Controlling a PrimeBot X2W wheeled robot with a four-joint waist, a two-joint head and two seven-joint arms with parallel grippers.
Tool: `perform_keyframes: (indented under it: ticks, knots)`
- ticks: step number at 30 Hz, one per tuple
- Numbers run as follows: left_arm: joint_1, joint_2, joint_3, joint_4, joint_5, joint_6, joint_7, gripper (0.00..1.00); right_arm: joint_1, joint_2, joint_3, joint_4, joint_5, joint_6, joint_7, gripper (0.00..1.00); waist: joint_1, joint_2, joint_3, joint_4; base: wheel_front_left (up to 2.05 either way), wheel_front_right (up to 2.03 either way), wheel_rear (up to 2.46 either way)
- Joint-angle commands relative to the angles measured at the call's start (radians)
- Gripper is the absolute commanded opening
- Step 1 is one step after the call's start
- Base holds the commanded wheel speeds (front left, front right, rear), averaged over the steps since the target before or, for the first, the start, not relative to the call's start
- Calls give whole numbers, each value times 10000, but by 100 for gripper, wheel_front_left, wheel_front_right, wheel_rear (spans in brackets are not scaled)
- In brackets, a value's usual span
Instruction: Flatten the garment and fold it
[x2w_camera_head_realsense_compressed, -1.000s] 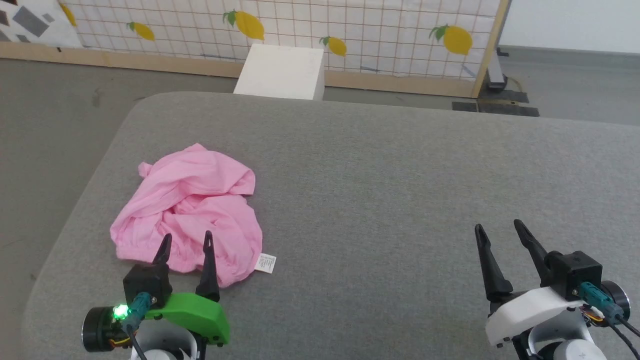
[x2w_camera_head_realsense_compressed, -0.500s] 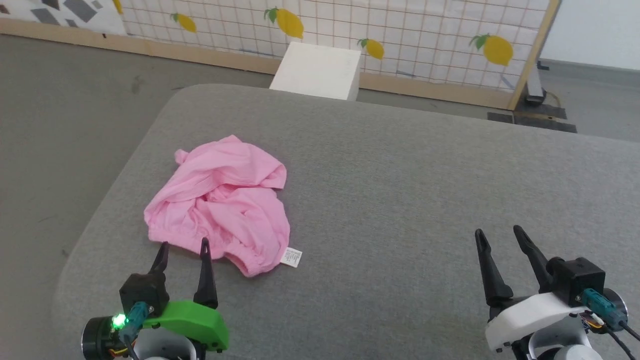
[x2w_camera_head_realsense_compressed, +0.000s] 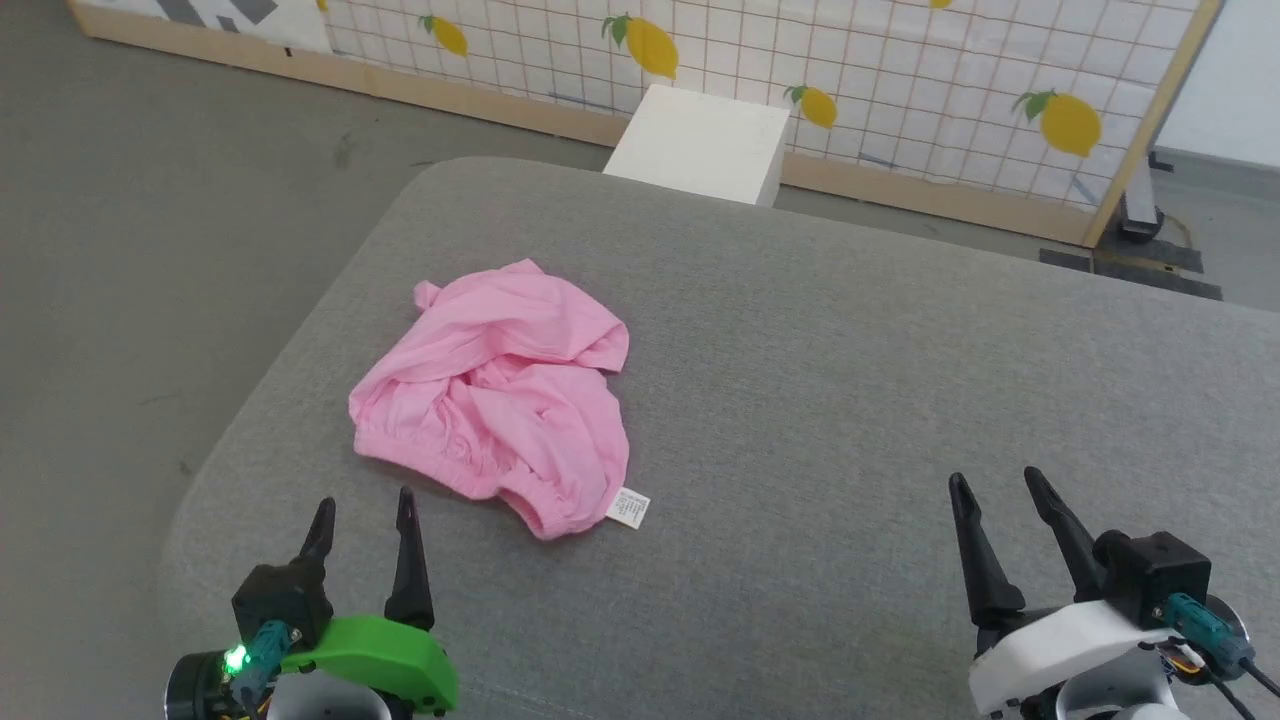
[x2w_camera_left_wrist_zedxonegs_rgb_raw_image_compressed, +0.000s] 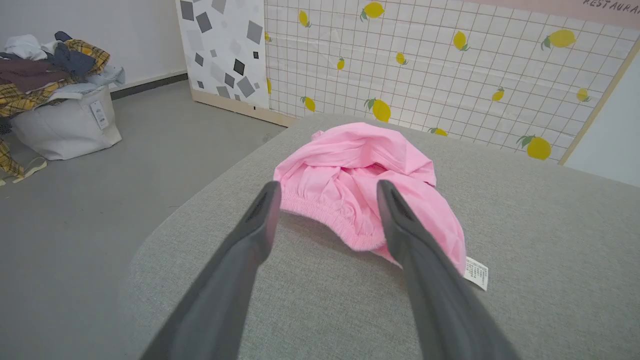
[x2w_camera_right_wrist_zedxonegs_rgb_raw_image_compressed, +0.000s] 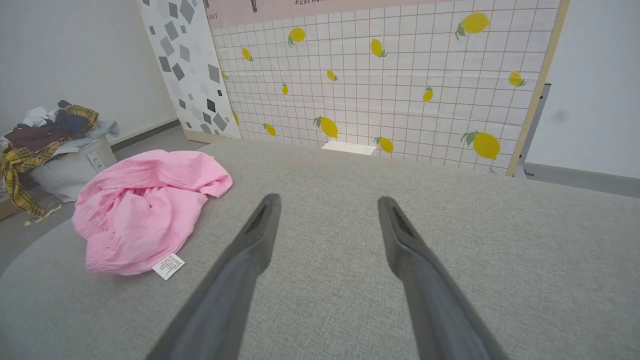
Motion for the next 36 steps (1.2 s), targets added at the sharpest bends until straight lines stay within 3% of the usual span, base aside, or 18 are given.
perform_keyframes:
  ticks: [1, 36]
  knots:
    - [163, -26, -14, 48, -105, 81, -115, 100, 110, 9, 13, 50, 131, -8, -118, 100, 0, 0, -3, 135, 0, 0, 0]
    - [510, -1, -140, 405, -567, 478, -834, 100, 400, 13, -170, 367, 791, -12, -549, 100, 0, 0, -175, 1346, 0, 0, 0]
